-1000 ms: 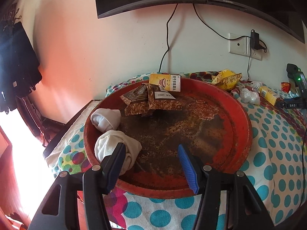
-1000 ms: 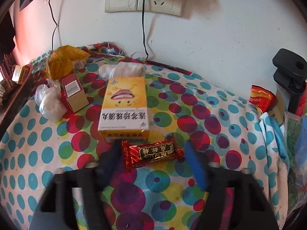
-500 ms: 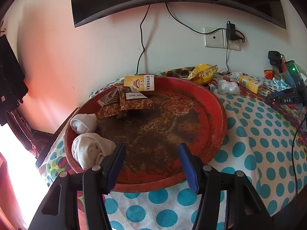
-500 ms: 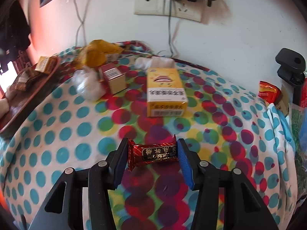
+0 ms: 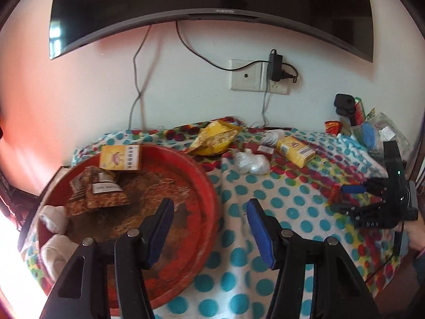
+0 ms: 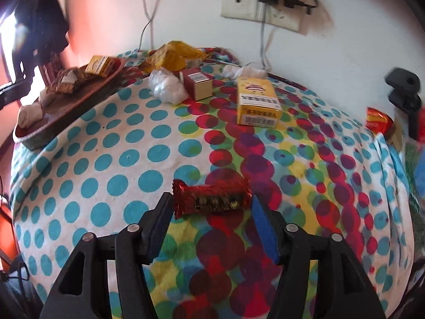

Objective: Organize objects
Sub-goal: 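Grasp the red-wrapped candy bar with the right tool and lift it, then grasp the clear plastic bag with the left tool while the right tool holds the candy bar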

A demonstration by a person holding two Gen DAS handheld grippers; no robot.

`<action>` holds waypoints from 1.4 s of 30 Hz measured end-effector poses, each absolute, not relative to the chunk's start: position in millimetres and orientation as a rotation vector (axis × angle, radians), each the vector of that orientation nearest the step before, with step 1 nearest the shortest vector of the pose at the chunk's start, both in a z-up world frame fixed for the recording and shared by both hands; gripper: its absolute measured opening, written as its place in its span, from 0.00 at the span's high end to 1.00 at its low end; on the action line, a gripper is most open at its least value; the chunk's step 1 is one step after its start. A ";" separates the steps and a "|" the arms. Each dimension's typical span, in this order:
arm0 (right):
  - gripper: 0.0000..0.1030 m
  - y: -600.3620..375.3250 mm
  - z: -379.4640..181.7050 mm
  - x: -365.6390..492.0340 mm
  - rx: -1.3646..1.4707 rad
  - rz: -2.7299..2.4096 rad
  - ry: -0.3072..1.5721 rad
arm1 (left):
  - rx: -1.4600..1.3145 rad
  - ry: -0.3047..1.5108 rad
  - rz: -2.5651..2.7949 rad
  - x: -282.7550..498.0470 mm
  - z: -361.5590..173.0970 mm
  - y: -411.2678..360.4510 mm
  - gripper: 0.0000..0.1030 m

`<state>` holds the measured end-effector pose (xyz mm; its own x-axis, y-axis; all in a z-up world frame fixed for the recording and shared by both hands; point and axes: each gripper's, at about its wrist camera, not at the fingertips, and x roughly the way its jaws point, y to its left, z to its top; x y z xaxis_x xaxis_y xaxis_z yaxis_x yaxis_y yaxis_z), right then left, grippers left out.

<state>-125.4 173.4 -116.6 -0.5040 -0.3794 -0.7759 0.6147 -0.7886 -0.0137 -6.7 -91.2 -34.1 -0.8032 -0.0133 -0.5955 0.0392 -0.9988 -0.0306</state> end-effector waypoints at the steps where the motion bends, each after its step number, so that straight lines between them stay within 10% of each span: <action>1: 0.39 177.2 -115.3 -125.2 1.107 -2.278 0.342 | 0.985 0.075 -2.956 -9.4 -35.8 -87.0 0.43; 9: 0.36 183.8 -114.2 -125.3 1.252 -2.271 -0.072 | 1.045 -0.012 -2.933 -7.2 -53.4 -71.4 0.43; 12: 0.53 169.1 -114.6 -135.5 1.267 -2.314 -0.099 | 1.056 0.007 -2.919 -4.5 -54.7 -77.6 0.43; 27: 0.80 128.0 -117.1 -155.7 1.122 -2.387 0.301 | 1.111 0.133 -2.866 -31.9 -50.9 -89.5 0.43; 42: 0.80 140.5 -110.5 -156.4 1.037 -2.405 0.364 | 1.390 0.306 -2.771 -177.9 -86.7 -26.3 0.41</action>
<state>-156.4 140.5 -110.5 -0.5896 -0.3330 -0.7358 0.5356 -0.8431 -0.0477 -177.9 -26.3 -86.7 -0.6017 0.0641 -0.7962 0.1114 -0.9803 -0.1631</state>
